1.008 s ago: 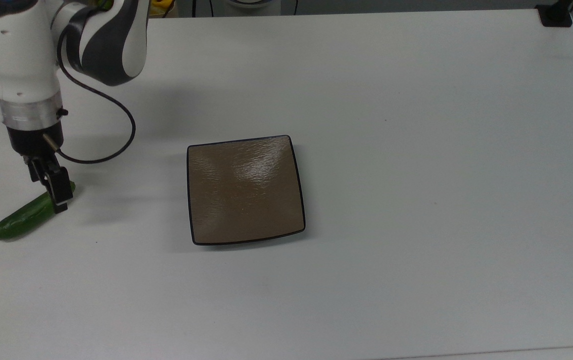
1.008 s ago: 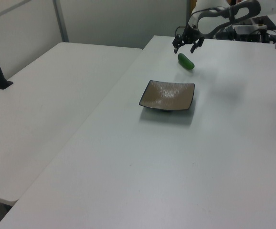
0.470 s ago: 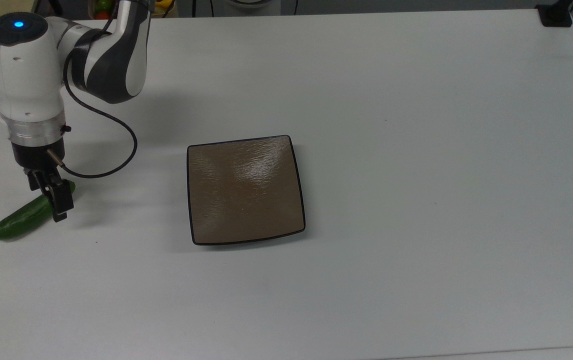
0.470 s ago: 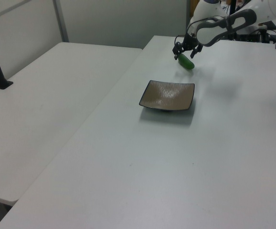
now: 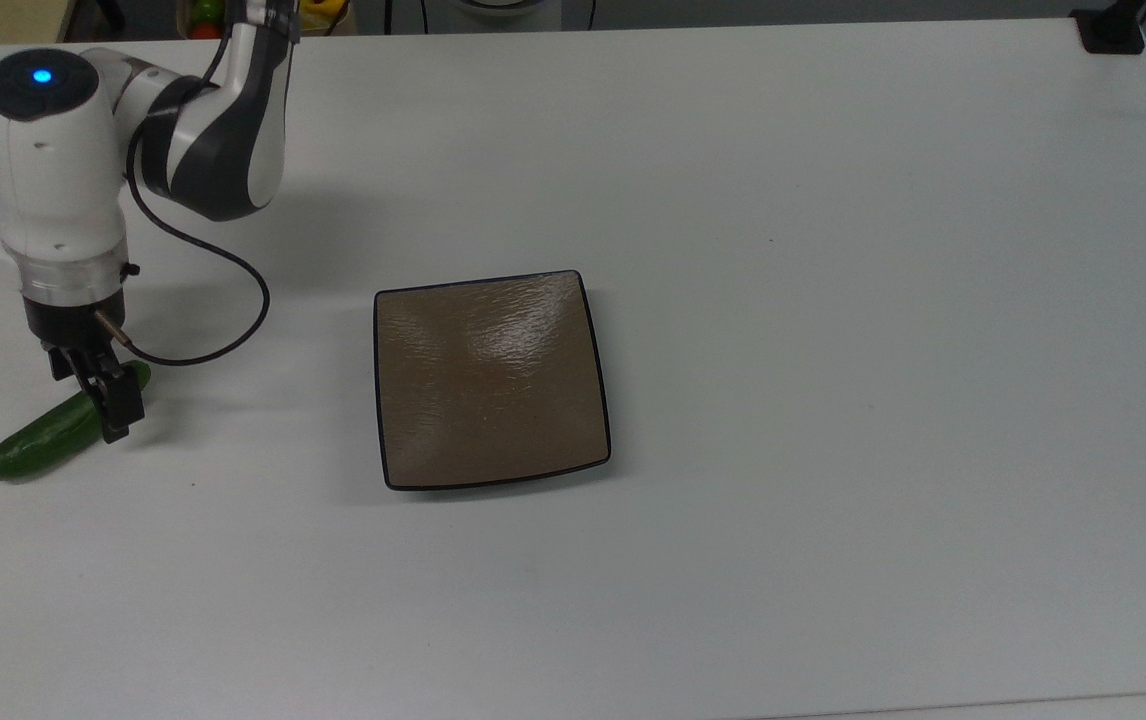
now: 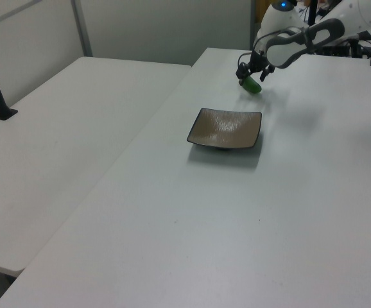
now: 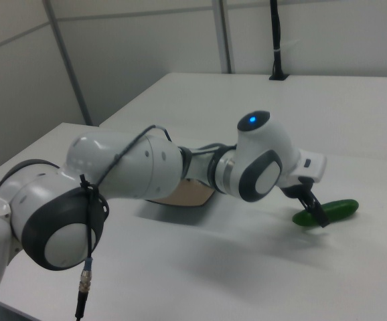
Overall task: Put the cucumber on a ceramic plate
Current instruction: 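Close the gripper around the middle of the cucumber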
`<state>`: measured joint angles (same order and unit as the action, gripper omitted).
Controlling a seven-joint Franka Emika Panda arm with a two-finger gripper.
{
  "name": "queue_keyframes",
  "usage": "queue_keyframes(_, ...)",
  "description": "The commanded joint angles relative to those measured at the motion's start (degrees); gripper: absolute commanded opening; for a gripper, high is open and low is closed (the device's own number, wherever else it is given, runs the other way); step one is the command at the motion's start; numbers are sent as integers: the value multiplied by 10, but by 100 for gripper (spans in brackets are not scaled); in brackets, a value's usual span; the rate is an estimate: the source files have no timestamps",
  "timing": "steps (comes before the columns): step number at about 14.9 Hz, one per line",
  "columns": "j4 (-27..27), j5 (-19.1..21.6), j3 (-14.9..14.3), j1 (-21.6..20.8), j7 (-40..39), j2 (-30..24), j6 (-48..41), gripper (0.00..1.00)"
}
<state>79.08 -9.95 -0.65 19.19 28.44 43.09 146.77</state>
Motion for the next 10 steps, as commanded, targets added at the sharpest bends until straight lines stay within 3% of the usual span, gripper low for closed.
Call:
queue_keyframes(1,-9,-28,-4,3,12,30,31,97)
queue_keyframes(3,-9,-29,-5,0,41,31,30,58)
queue_keyframes(4,-9,-30,-10,-5,61,30,29,46)
queue_keyframes(10,-7,-46,-10,-7,69,8,26,44)
